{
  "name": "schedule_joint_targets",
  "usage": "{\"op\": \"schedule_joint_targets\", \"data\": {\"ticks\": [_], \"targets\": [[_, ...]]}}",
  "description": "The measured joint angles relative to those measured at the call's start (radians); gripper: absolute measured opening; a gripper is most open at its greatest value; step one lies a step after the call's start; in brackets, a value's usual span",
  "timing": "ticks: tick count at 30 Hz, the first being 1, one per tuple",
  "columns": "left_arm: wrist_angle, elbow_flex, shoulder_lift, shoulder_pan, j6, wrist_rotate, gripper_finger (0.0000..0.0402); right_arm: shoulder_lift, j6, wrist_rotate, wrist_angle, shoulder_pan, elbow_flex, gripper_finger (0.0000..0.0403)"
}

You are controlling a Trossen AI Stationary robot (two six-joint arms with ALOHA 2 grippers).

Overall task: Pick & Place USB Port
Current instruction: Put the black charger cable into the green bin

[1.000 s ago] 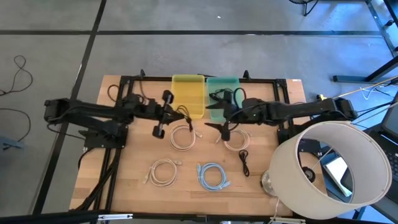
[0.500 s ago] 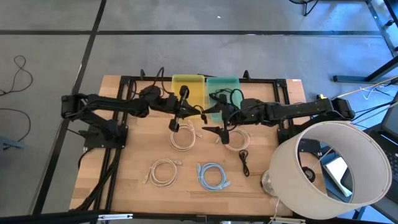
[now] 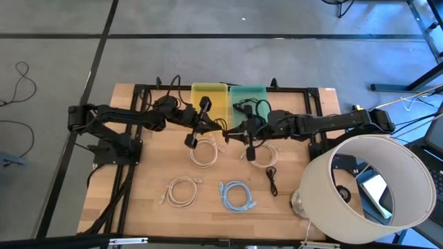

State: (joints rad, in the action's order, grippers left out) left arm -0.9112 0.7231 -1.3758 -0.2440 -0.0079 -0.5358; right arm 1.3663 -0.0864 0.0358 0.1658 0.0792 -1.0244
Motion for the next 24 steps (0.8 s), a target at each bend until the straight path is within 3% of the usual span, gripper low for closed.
{"op": "schedule_joint_targets", "data": {"ticks": [7, 14, 18, 24], "targets": [[0.018, 0.000, 0.008, -0.001, -0.031, -0.021, 0.0043, -0.007, -0.062, 0.122, -0.107, 0.002, -0.028, 0.0024], [0.160, 0.001, 0.054, 0.004, -0.064, -0.060, 0.0146, -0.017, -0.130, 0.406, -0.418, 0.021, -0.175, 0.0024], [0.363, 0.001, 0.121, 0.000, -0.061, -0.010, 0.0205, -0.018, -0.090, 0.604, -0.685, 0.023, -0.238, 0.0024], [0.642, 0.001, 0.205, 0.007, -0.066, 0.105, 0.0229, -0.017, 0.054, 0.598, -0.934, -0.079, -0.189, 0.0024]]}}
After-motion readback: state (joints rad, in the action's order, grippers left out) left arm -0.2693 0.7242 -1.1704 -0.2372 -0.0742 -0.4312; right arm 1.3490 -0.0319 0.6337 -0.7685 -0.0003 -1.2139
